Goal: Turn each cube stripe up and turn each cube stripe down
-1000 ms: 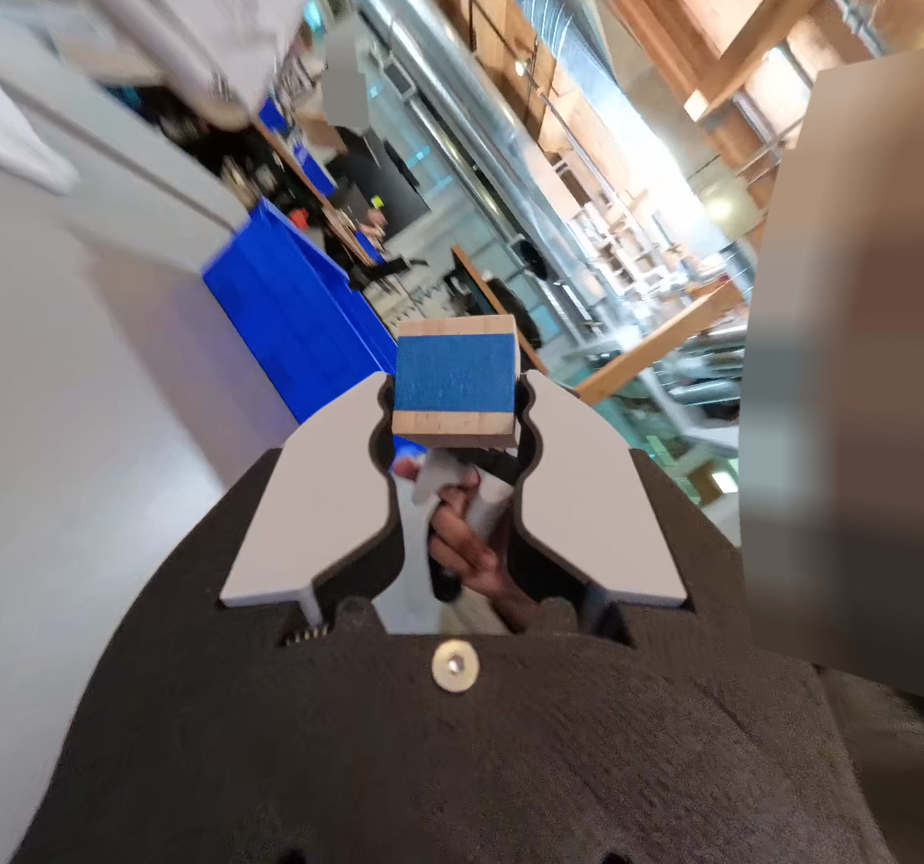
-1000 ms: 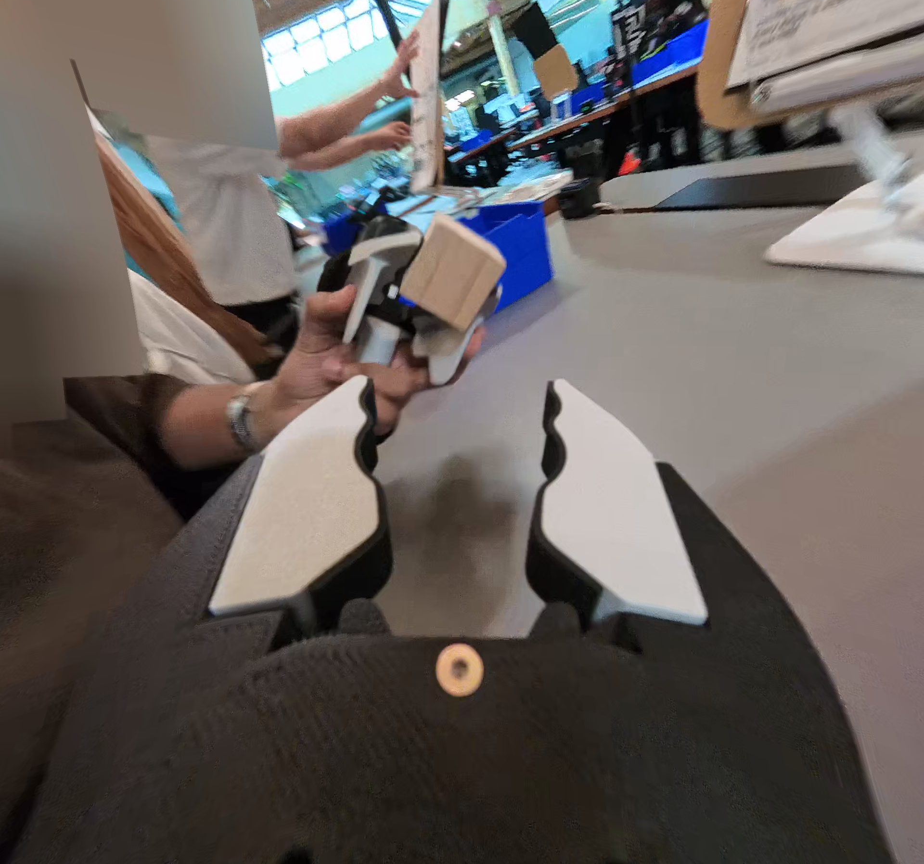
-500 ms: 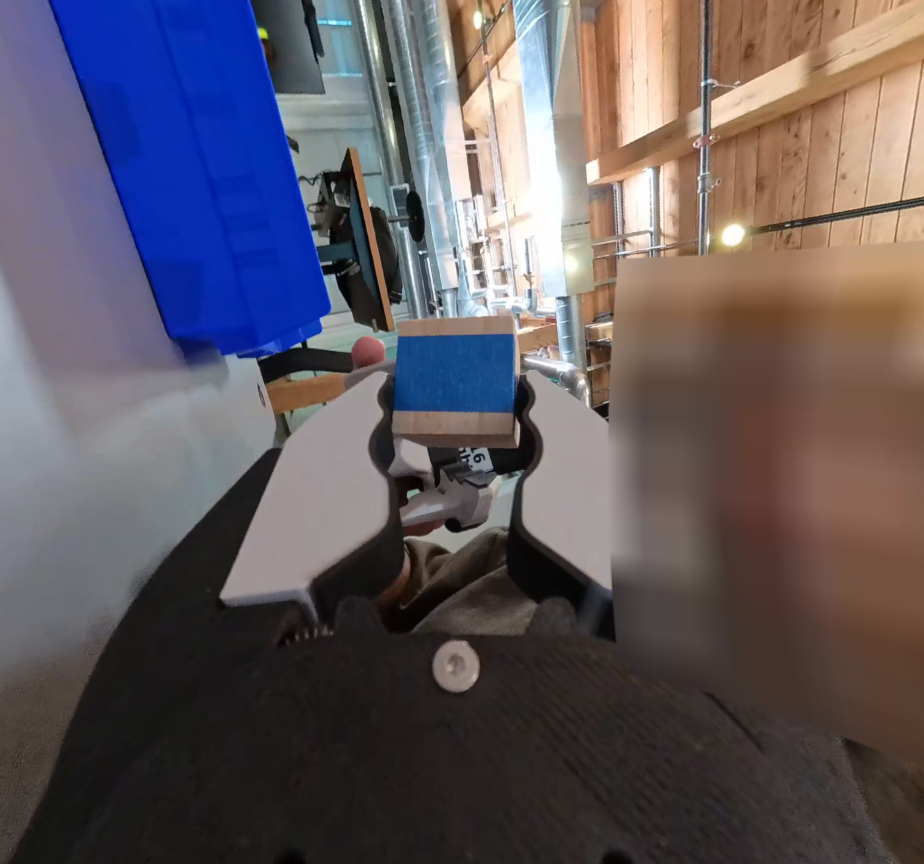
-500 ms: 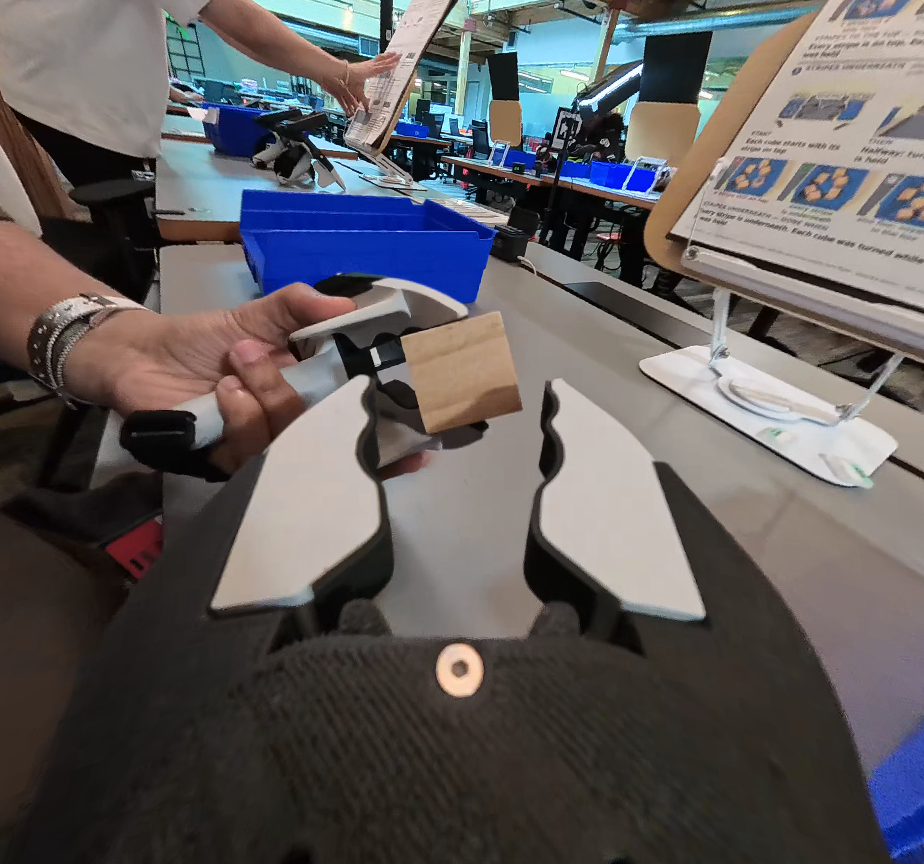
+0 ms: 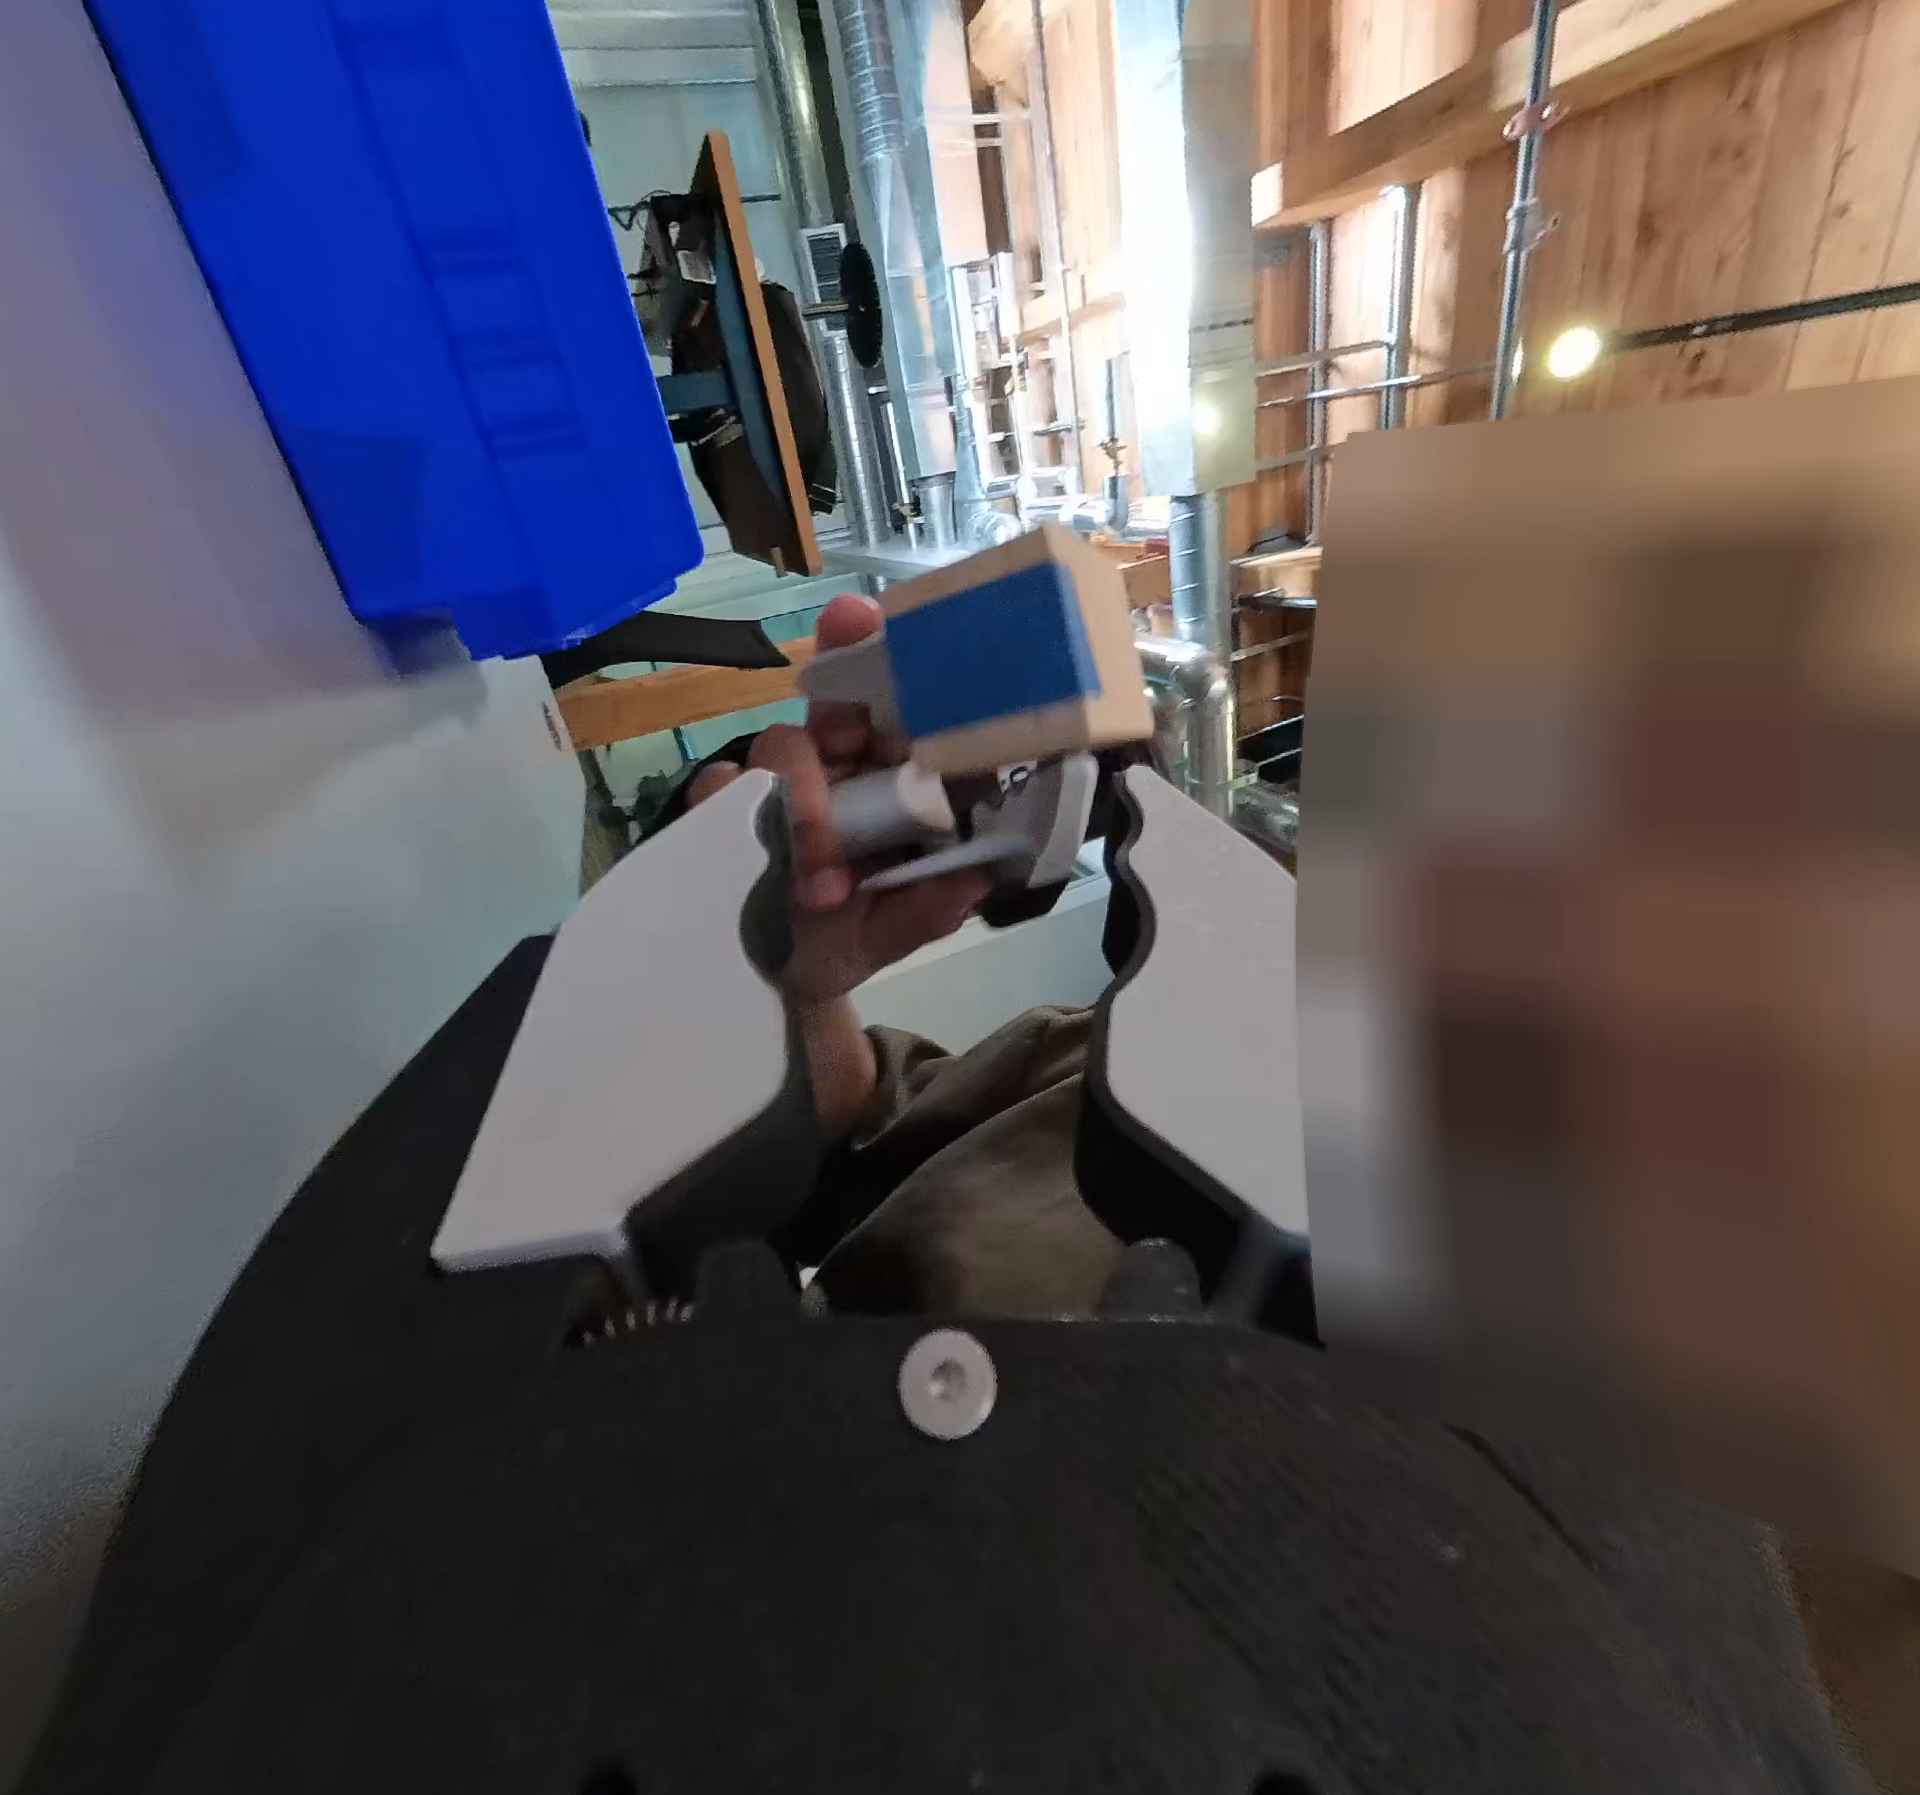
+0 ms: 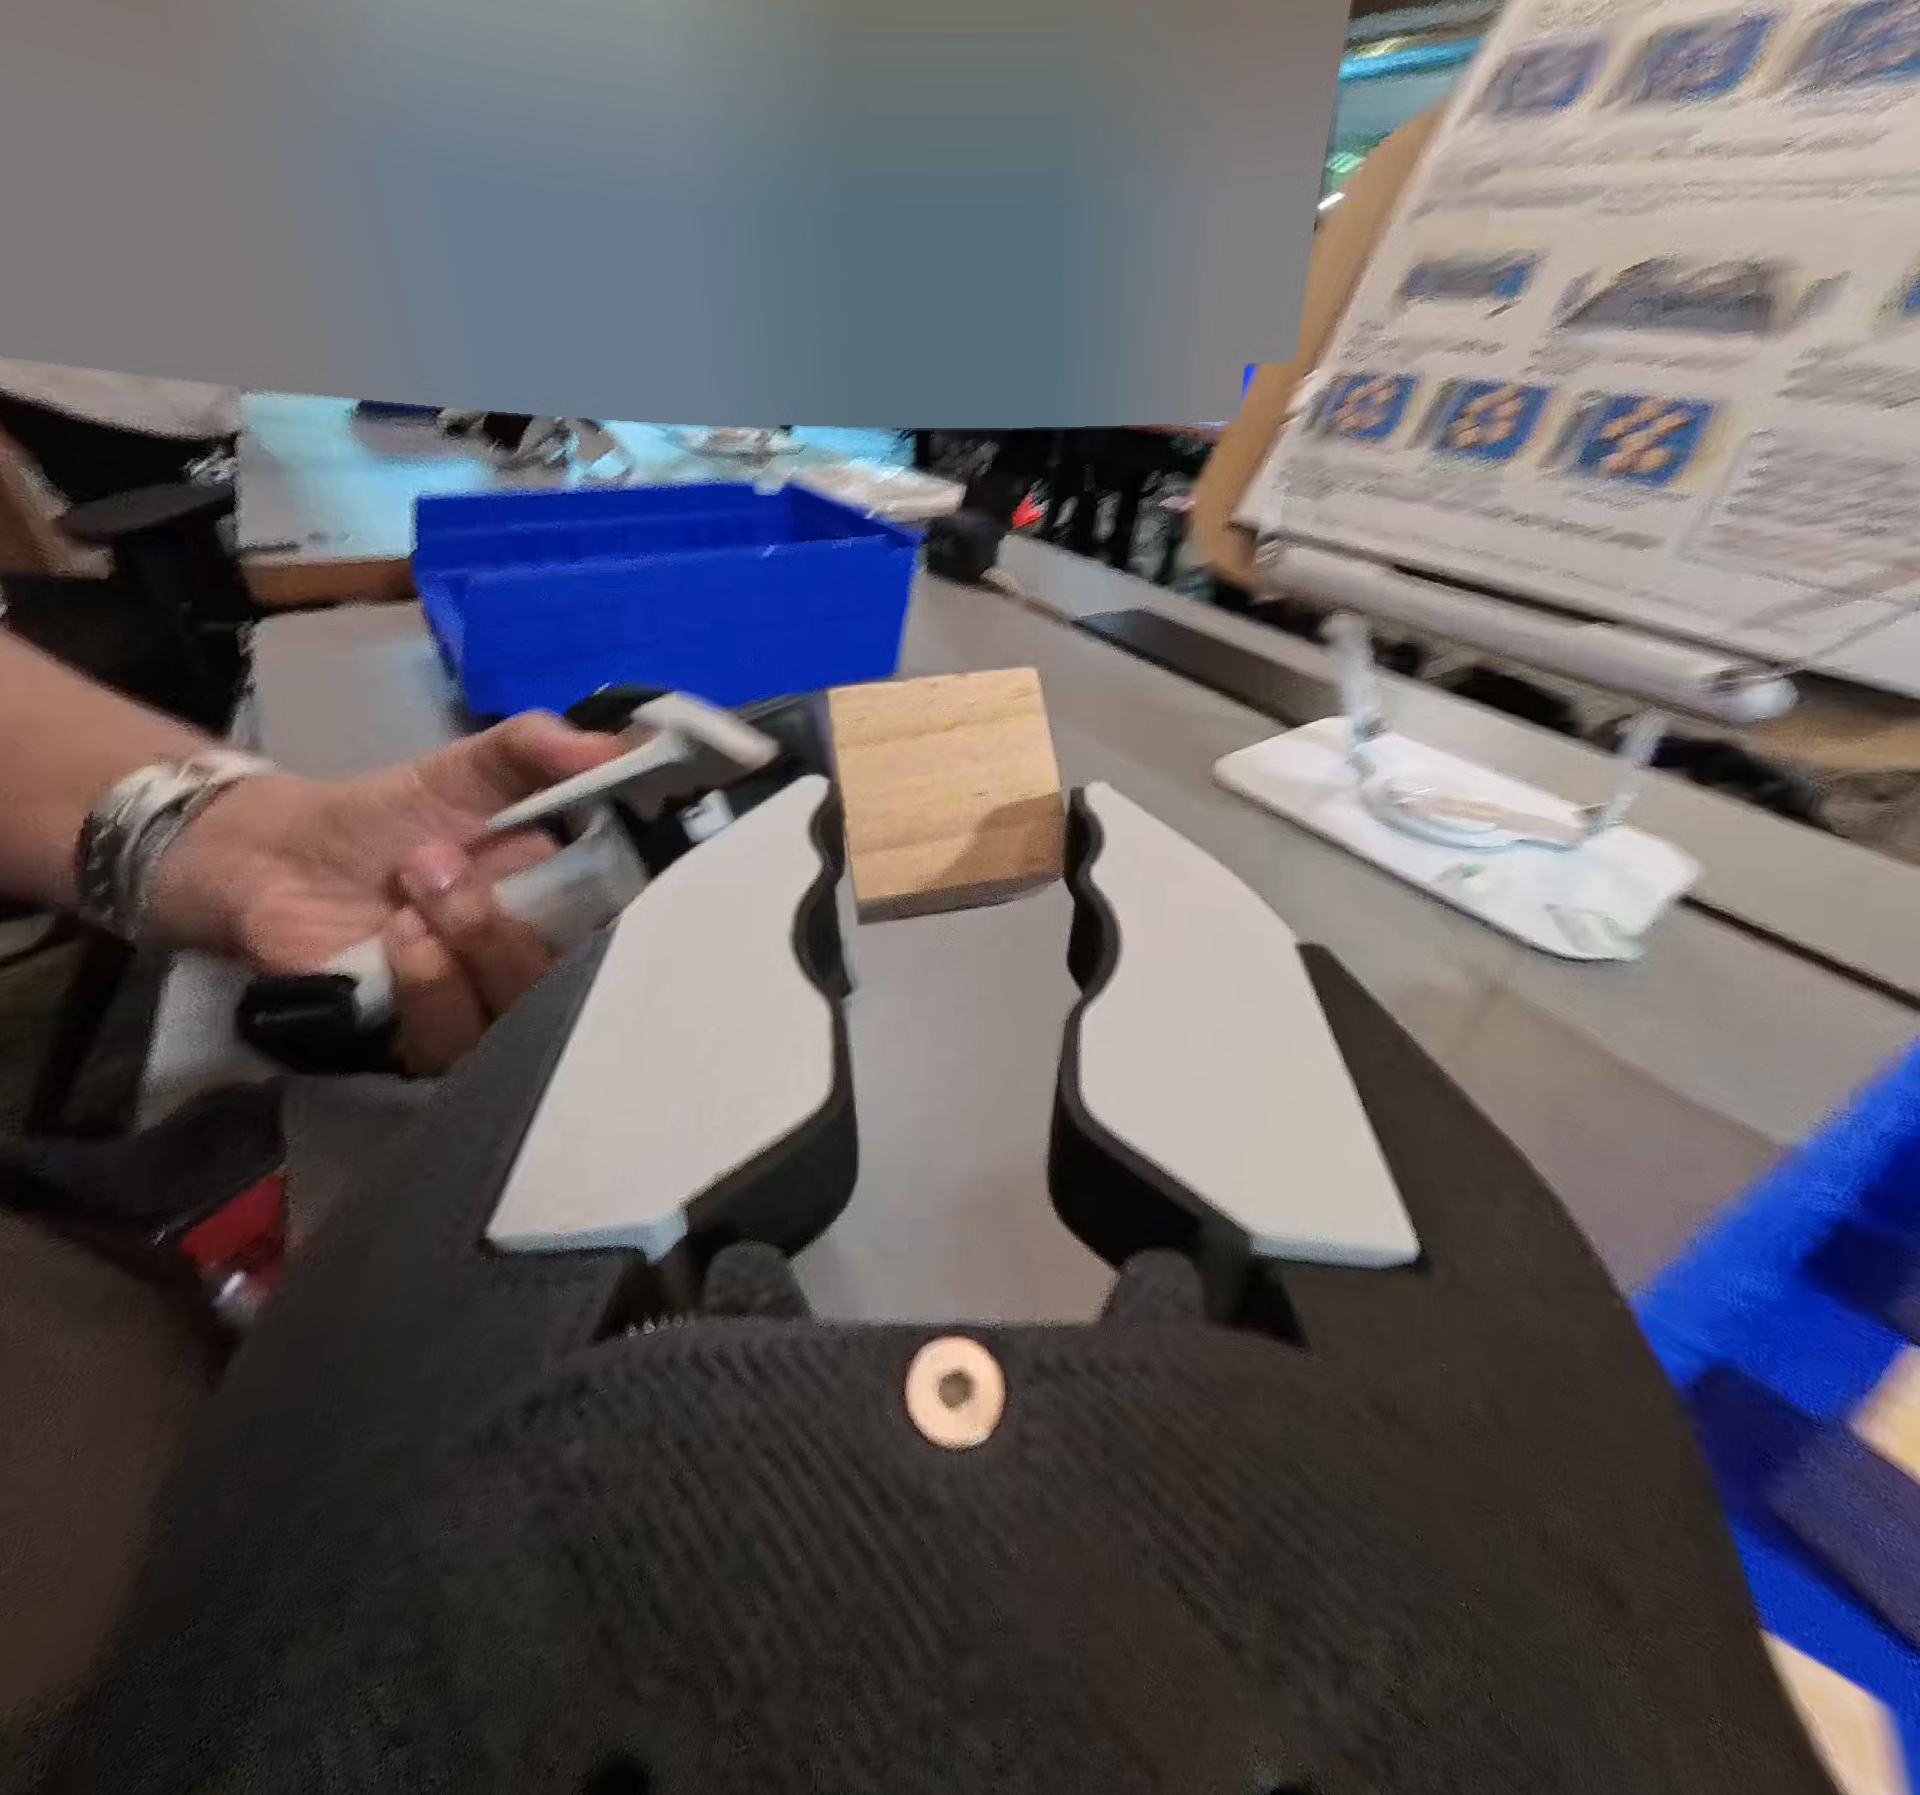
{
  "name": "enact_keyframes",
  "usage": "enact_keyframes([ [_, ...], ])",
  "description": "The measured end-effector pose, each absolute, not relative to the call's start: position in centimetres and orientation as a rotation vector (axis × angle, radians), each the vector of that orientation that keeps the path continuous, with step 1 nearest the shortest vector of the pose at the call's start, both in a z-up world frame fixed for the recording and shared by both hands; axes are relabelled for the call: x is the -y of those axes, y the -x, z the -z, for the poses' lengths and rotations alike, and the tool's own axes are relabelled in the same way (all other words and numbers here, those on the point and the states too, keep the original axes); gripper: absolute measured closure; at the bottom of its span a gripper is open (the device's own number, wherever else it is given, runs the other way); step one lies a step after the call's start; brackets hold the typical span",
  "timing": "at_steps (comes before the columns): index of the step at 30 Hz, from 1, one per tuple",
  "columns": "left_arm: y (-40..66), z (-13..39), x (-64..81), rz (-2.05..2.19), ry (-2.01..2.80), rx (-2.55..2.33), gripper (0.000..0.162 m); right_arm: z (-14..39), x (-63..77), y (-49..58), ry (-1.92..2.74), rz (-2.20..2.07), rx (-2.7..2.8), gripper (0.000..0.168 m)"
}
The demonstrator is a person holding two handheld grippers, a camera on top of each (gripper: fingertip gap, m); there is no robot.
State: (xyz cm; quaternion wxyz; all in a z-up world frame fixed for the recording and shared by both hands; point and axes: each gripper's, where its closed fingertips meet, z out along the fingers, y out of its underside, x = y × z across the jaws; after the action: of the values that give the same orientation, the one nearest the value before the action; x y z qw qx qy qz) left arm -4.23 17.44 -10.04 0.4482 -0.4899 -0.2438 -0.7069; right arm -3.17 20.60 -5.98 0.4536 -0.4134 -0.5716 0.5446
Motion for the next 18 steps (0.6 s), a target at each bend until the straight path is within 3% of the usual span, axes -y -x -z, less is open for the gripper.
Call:
enact_keyframes([
  [3,4.5,9.9,-17.2,1.745,1.227,0.558,0.104,2.5,-26.2,1.3,1.070,-1.280,1.195,0.126],
  [6,4.4,10.0,-17.1,1.766,1.235,0.545,0.105,2.2,-33.6,-1.0,1.225,-1.124,1.027,0.127],
  [11,4.2,10.2,-17.3,1.818,1.203,0.583,0.106,9.5,-43.3,-5.7,1.629,-0.674,0.952,0.126],
  [18,4.3,10.5,-17.5,1.846,1.192,0.603,0.107,15.8,-45.8,-7.9,1.989,-0.401,1.006,0.126],
])
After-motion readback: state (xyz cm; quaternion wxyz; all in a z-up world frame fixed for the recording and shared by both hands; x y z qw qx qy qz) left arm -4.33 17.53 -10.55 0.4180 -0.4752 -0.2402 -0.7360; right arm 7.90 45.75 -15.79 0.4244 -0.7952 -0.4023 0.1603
